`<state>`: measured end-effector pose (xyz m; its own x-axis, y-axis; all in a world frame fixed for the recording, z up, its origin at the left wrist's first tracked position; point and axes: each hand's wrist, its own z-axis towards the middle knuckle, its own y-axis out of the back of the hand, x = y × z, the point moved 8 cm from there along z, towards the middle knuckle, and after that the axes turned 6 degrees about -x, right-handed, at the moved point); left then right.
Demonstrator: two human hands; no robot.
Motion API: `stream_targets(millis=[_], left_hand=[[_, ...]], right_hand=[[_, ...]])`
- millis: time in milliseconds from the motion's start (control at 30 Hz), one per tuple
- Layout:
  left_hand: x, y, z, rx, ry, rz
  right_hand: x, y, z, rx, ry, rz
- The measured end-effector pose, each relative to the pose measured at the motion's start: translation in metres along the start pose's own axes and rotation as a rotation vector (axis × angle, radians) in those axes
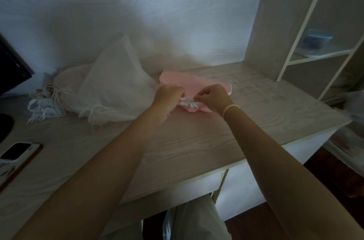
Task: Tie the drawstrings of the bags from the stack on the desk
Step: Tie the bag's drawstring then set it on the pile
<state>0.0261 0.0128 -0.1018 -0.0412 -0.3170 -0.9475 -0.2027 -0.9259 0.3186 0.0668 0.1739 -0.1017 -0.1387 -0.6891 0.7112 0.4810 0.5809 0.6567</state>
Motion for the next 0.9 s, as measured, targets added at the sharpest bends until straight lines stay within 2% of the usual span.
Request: stream_targets(millis=[100, 200, 367, 400, 500, 600, 733, 767, 900], left_hand=[[-0.015, -0.002, -0.005, 0.028, -0.101, -0.087], [-0.015, -0.011, -0.006, 0.104, -0.127, -0.115], [-0.001, 0.0, 0.005, -0.06, -0.143, 0.023], [-0.001, 0.0, 0.006, -0.053, -0.141, 0.059], [-0.009, -0.006, -0.001, 0.042, -0.209, 0.405], [-0.003, -0.009, -0.005, 0.13, -0.222, 0.389], [0.002, -0.01, -0.004, 0.129, -0.248, 0.437], [0.002, -0.009, -0.003, 0.13, -0.219, 0.392], [0.018, -0.003, 0.004, 0.194, 0.055, 0.09]], right_hand=[[0.009, -0.007, -0.003, 0.061, 0.031, -0.008], [0.021, -0.013, -0.009, 0.146, 0.062, 0.01], [0.026, 0.004, -0.01, 0.201, -0.027, 0.245], [0.03, 0.009, -0.009, 0.216, -0.031, 0.301], [0.046, 0.019, -0.005, 0.237, 0.002, 0.38], [0.07, 0.019, 0.002, 0.241, 0.011, 0.49], [0.093, 0.014, 0.021, 0.162, 0.015, 0.676], [0.093, 0.014, 0.025, 0.12, 0.024, 0.646], [0.084, 0.015, 0.031, -0.031, 0.17, 0.218]])
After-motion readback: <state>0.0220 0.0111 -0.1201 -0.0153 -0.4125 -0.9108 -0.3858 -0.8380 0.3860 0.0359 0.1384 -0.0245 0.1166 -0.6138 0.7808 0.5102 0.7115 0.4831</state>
